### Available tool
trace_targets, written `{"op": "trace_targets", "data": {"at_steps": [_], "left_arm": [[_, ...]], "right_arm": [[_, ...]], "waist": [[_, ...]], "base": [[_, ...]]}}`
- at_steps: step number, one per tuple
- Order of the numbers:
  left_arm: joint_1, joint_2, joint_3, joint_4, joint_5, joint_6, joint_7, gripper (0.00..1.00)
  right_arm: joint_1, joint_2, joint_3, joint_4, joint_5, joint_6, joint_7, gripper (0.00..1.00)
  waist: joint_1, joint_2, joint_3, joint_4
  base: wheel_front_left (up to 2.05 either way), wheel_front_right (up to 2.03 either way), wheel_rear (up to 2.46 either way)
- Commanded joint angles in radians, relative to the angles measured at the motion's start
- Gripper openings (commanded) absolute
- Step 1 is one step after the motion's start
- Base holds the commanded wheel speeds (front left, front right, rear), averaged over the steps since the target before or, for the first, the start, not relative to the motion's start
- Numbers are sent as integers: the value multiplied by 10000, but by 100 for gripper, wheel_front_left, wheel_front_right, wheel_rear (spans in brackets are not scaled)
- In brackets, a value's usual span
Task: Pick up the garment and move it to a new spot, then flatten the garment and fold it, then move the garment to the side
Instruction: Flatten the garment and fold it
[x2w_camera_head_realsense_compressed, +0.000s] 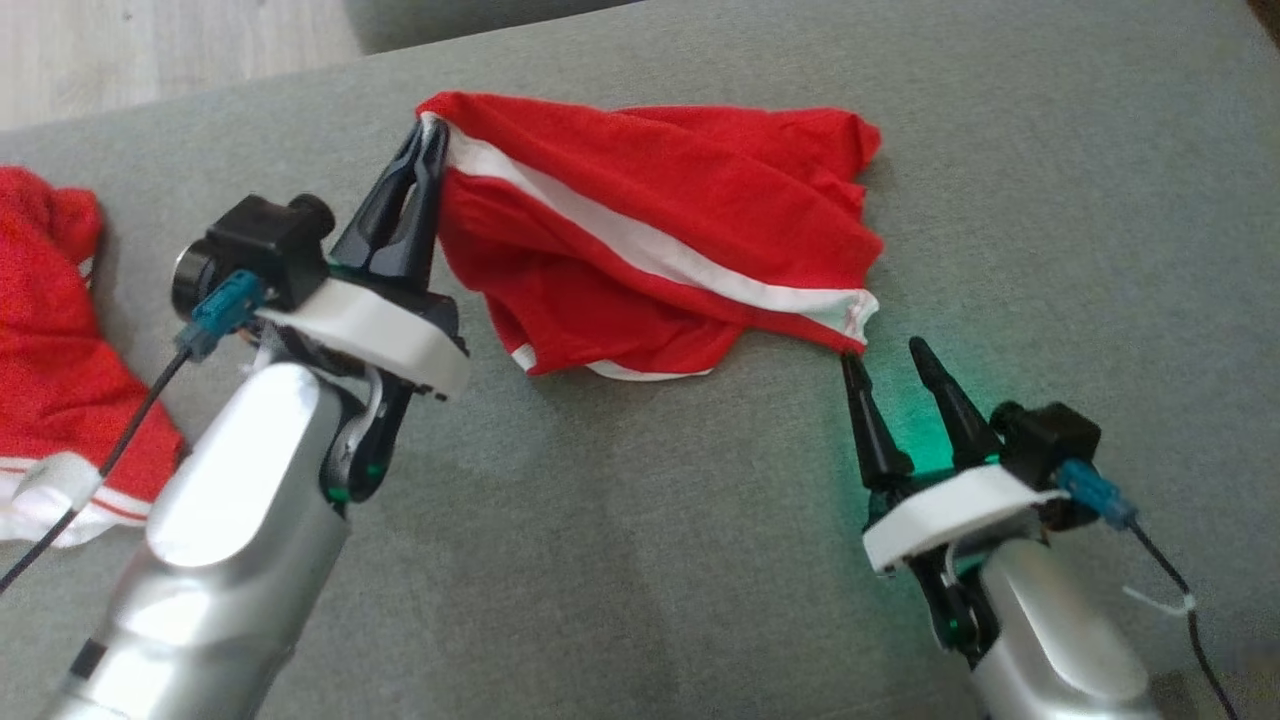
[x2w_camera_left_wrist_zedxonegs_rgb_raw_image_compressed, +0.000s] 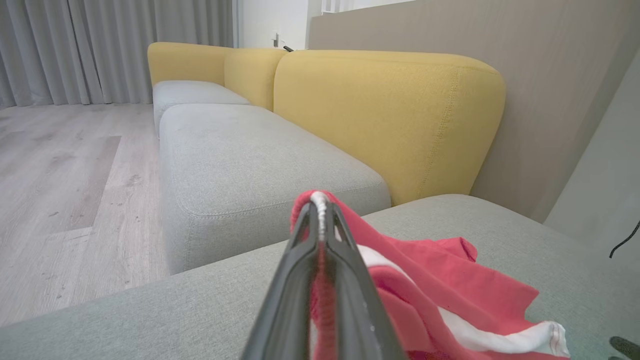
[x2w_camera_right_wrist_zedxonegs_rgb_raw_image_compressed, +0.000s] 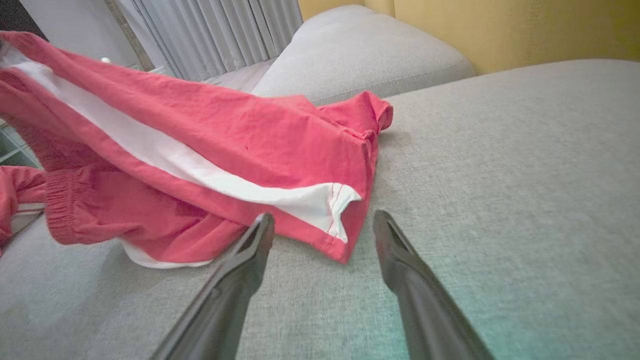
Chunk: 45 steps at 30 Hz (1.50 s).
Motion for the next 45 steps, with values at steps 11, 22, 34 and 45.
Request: {"op": "trace_targets", "data": {"at_steps": [11,22,34,45], "left_arm": [[-1006,-47,111,-36,85,-124,-262,0],[-1230,-151,-55,145,75,-187,-286,0],[-3434,85,-24,82,436,-644,-447,0],[-8198,-1397,-212,1448,1827,-840,-1908,0]], "right_arm": [[-1453,-10,498,1268,1301,67,-38,100],[-1992,-10,734,1490,1925,67,-38,0],[-4982,-958,-1895,-795,1216,67,-38,0],[-9453,-3296,-3153,-1564,983,67,-38,0]], "waist": [[-1,0,177,350],[-1,0,361,581],[-1,0,1166,667],[-1,0,2669,853]], "base": [[0,0,0],[0,0,0],[0,0,0],[0,0,0]]}}
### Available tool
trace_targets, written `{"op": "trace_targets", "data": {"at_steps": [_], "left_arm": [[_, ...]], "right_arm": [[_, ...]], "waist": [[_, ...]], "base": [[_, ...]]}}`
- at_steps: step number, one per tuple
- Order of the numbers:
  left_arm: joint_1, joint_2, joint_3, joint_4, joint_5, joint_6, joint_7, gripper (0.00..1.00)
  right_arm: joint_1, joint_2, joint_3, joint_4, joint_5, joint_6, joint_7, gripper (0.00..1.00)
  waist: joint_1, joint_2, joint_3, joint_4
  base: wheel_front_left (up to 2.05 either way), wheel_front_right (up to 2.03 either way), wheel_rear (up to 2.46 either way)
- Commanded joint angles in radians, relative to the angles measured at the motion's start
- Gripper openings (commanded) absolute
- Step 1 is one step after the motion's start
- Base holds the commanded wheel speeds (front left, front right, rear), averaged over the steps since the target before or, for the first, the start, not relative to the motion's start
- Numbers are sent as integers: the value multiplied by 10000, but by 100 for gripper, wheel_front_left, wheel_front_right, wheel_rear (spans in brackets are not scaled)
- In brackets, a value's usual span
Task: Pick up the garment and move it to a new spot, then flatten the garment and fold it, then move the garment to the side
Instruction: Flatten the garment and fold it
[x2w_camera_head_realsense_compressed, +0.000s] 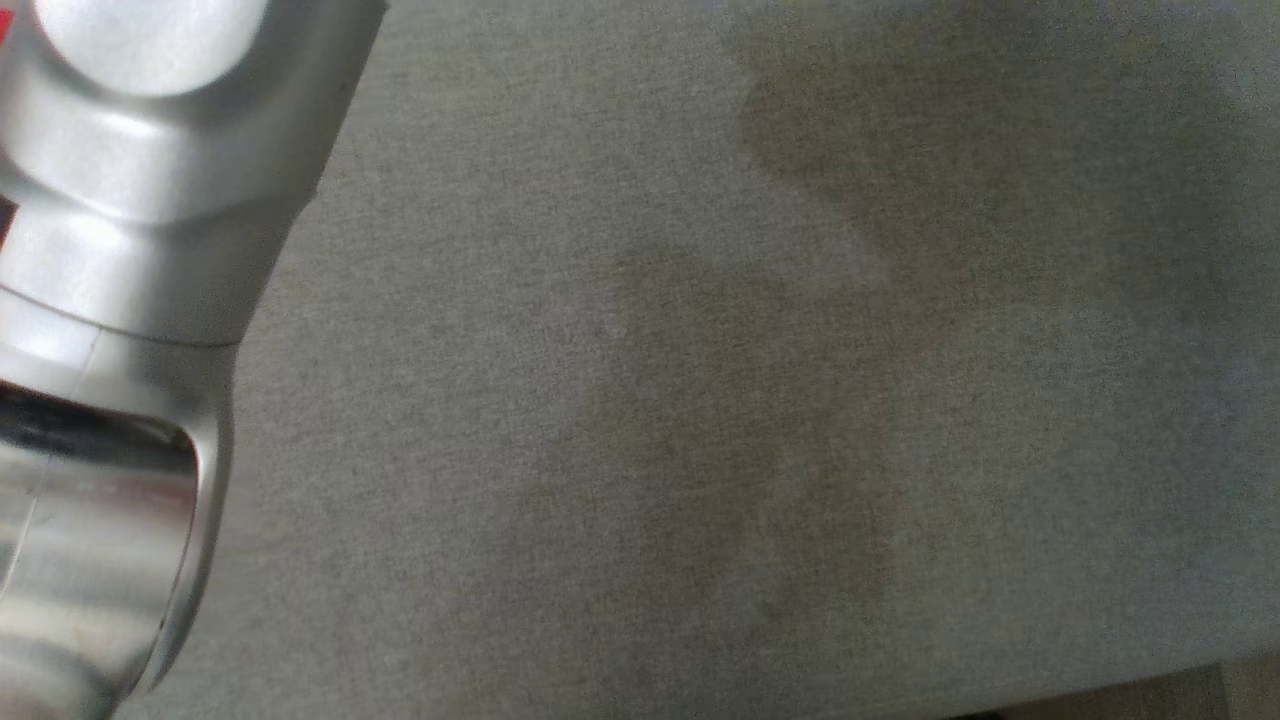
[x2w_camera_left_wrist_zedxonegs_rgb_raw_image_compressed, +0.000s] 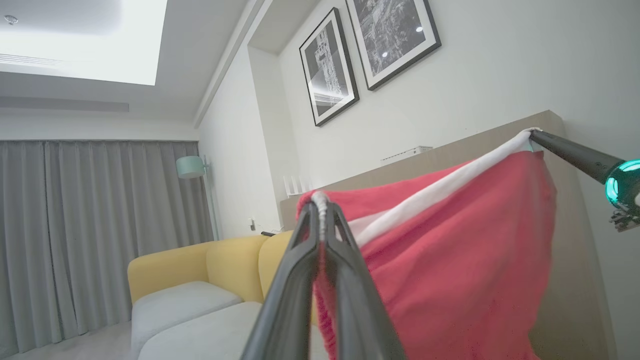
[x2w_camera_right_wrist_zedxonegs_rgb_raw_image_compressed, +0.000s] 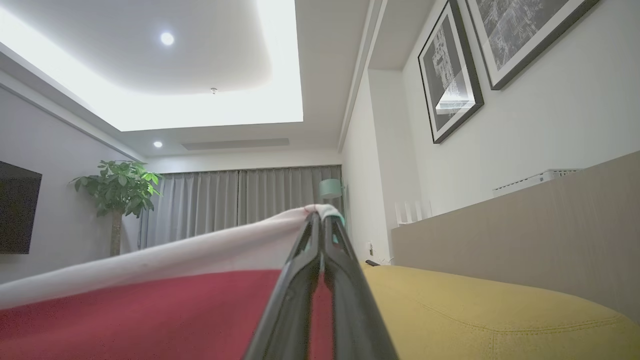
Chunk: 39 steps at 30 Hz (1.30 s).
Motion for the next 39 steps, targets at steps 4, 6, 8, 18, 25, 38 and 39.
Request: {"op": "trace_targets", "data": {"at_steps": [4,6,8,18,25,38,39], "left_arm": [[-31,229,480,-662,183,-115,-61,0],[693,375,531,-1191,324,-168,-65,0],[2411,749,477,-2069,467,-220,-67,0],[9847,1907,-61,-4135,607,-259,-69,0],[12302,2188,-877,-4261,400,-259,-69,0],[11989,1588,-733,-4684,-682,-241,46,0],[11858,1476,-710,-4634,-803,-242,105,0]], "right_arm": [[445,-187,110,-788,3,67,-17,0],[1197,-284,287,-1193,139,67,-17,0],[2792,-275,293,-1848,378,67,-17,0],[8970,-202,-107,-3214,818,67,-17,0],[11778,-178,-1299,-3906,1144,67,-17,0],[11813,-211,-1853,-4831,399,67,915,0],[11591,-251,-1788,-4774,327,67,1054,0]], "waist": [[-3,0,171,-185],[-3,0,184,-287],[-3,0,104,-432],[-3,0,-713,-899],[-3,0,-1105,-1021],[-3,0,-1076,-742],[-3,0,-1045,-667]], "base": [[0,0,0],[0,0,0],[0,0,0],[0,0,0],[0,0,0],[0,0,0],[0,0,0]]}}
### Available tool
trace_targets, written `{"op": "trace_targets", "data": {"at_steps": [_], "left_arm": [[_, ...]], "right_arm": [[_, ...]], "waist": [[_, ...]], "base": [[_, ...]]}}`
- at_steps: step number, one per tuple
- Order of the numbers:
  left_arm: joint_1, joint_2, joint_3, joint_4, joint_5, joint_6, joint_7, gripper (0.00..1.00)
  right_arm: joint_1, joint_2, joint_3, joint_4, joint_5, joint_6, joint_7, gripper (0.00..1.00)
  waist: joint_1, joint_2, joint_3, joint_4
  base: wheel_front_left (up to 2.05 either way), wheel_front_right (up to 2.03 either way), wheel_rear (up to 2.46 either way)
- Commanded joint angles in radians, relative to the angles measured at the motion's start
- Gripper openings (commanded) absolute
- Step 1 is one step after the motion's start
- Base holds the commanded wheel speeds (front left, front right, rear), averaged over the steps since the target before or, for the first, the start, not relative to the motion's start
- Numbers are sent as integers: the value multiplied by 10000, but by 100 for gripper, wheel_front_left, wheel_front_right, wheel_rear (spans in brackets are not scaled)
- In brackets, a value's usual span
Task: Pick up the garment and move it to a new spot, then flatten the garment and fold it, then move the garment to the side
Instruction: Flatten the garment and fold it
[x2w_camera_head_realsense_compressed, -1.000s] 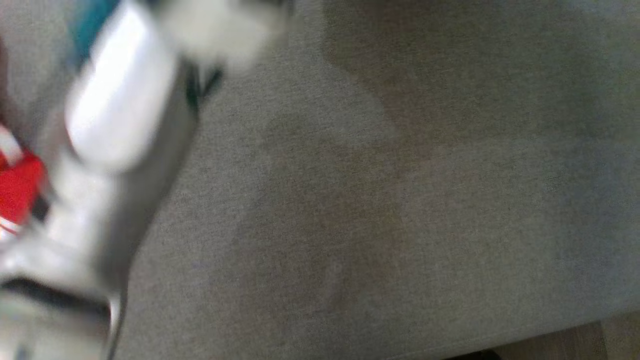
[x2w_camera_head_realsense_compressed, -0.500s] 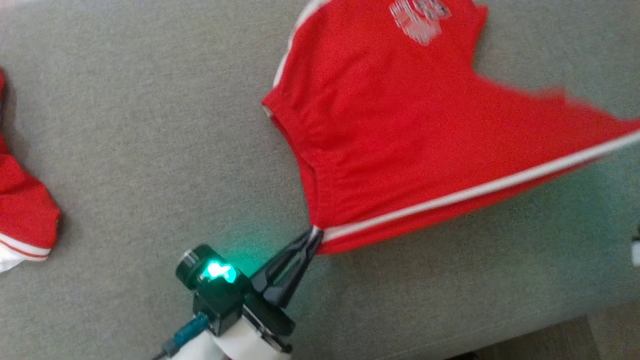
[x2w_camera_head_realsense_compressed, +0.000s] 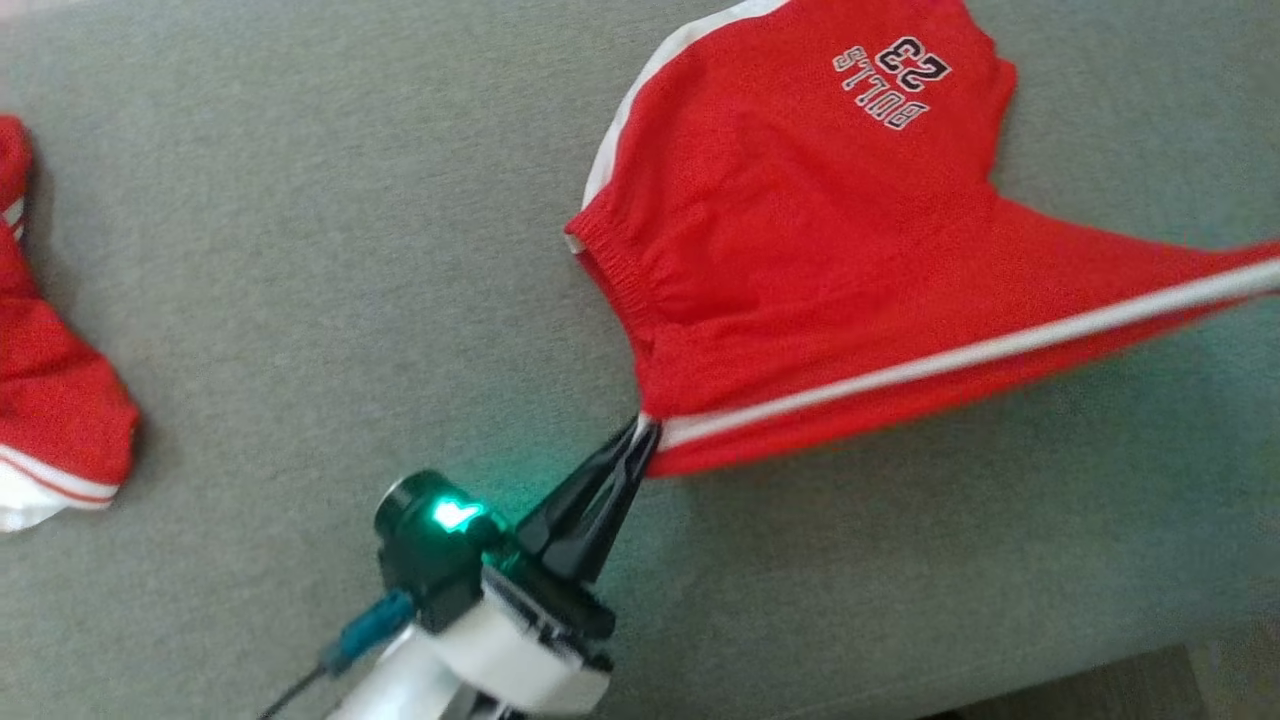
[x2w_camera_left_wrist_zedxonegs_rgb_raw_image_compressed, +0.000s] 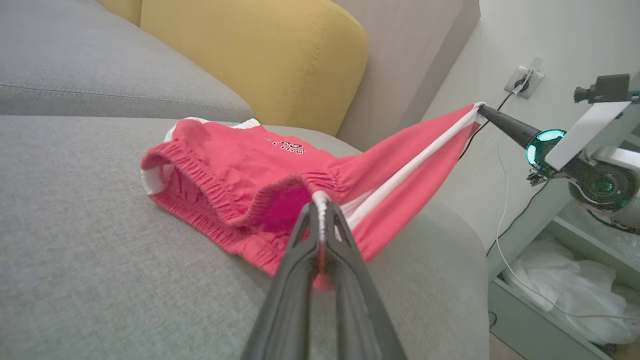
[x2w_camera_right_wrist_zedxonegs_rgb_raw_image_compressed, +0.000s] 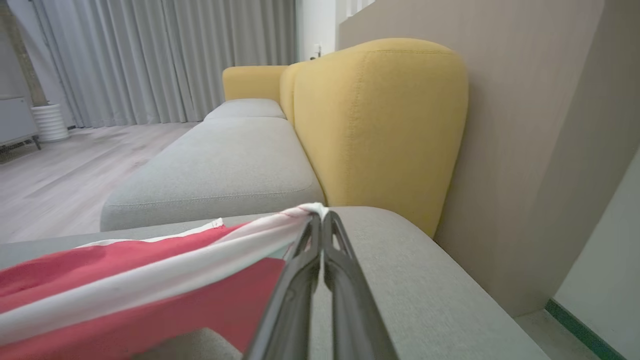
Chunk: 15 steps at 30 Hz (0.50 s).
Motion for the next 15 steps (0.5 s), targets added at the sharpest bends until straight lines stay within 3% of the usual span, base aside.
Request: {"op": "trace_targets", "data": {"at_steps": [1,8,15], "left_arm": [[-498,-62,487,-100,-220,52,93,0],[-1649,-860,875,553,-866,207,542,0],[-2929,-1596,1207,1523,-1478,360,871,0]], "right_arm": [[-610,-530,55,-151,-159,-15,240,0],[-2285,-1303,832,656,-535,-15,1235,0],[-4849,-2159,2404,2353,-595,-15,2198,0]], "waist": [[1,0,85,185],[1,0,531,847],[1,0,1121,1504]], "base": [[0,0,0],[0,0,0],[0,0,0]]}}
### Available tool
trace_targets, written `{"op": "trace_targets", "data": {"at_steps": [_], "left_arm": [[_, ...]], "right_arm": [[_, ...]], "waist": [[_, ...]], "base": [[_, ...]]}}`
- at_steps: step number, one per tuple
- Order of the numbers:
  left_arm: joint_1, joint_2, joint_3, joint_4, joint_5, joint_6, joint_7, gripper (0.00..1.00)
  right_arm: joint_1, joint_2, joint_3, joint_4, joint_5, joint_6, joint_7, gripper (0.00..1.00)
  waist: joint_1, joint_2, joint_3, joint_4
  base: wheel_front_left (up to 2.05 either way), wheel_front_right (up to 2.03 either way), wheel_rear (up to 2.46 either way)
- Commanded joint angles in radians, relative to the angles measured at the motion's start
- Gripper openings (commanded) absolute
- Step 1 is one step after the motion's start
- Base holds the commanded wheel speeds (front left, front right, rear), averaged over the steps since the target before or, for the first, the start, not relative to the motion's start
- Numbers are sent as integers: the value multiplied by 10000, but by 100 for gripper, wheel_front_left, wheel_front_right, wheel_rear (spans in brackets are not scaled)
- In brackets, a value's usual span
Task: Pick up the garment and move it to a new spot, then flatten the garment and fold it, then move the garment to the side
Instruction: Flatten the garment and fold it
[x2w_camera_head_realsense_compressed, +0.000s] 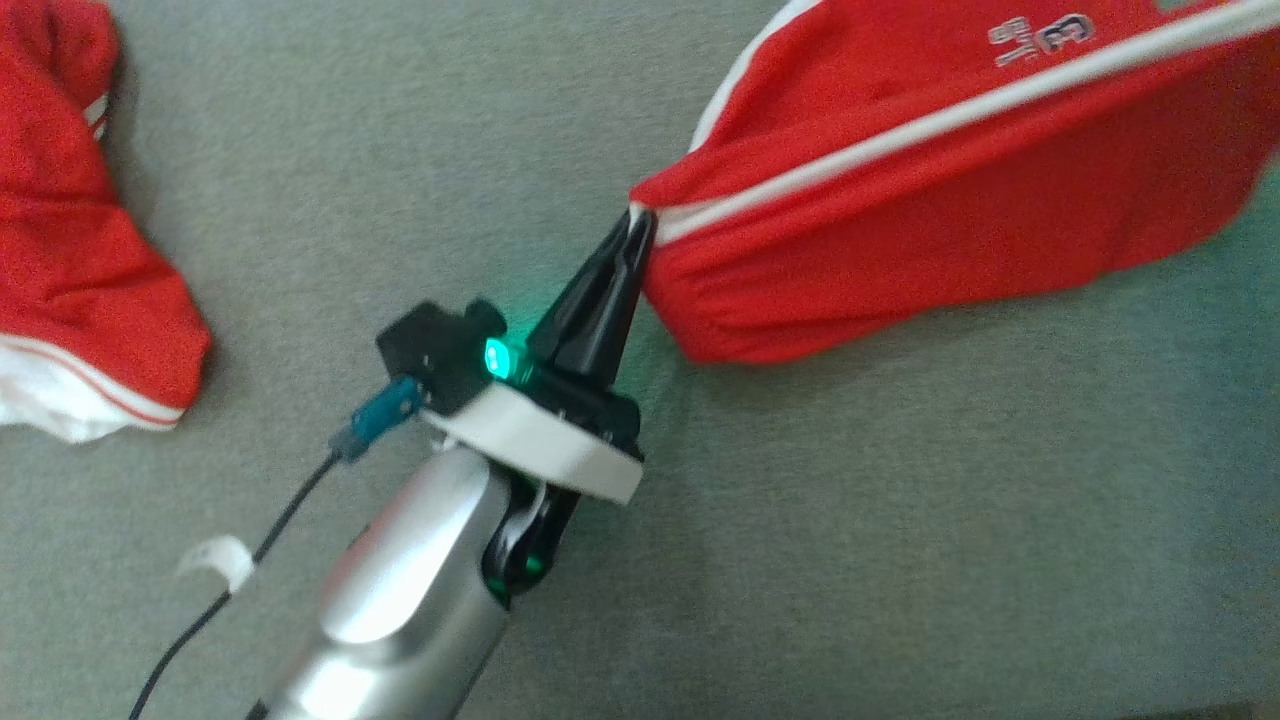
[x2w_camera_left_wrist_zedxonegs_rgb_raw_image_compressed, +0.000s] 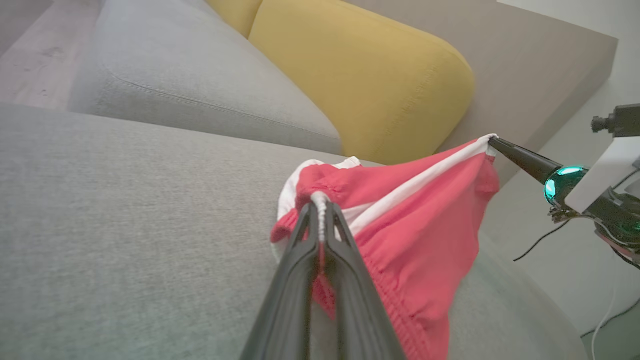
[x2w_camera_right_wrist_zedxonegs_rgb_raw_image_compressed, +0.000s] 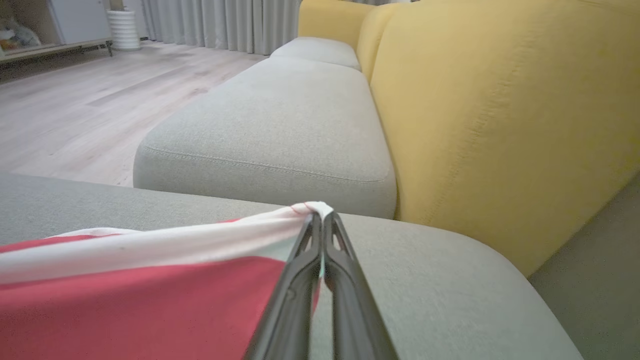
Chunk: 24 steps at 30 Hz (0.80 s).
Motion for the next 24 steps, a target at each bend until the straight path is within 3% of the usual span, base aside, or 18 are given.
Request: {"op": "trace_targets", "data": {"at_steps": [1,11,15,16,17,18,19,24], "left_arm": [[-281,21,337,-192,-116,-12,11,0],[-1926,-363,-181,848,-928,-188,11,0],[-2379,-395,-498,1153,-1210,-219,-92,0],[-2453,-399,-573,1230,-1282,-223,-129,15],[-2511,-402,-647,1305,-1348,-225,-173,45],[-2549,-403,-726,1368,-1427,-218,-228,99],[-2566,-404,-802,1433,-1476,-156,-294,100],[-2328,-407,-996,1651,-861,625,-846,100]], "right_arm": [[-183,-423,130,-124,12,-13,51,0],[-3239,-1390,2827,2523,-440,-13,186,0],[-4054,-1470,3887,3410,-359,-13,1,0],[-4215,-1470,4119,3630,-285,-13,-90,0],[-4338,-1438,4313,3831,-193,-13,-196,30],[-4415,-1402,4526,3984,-86,-13,-299,93],[-4466,-1385,4668,4132,56,-13,-419,100],[-4269,-1405,5137,4670,1190,-13,-889,100]], "waist": [[-2,0,250,275],[-2,0,903,1213],[-2,0,1037,1437],[-2,0,1042,1469],[-2,0,1035,1493],[-2,0,1008,1510],[-2,0,962,1529],[-2,0,534,1580]], "base": [[0,0,0],[0,0,0],[0,0,0],[0,0,0],[0,0,0],[0,0,0],[0,0,0],[0,0,0]]}}
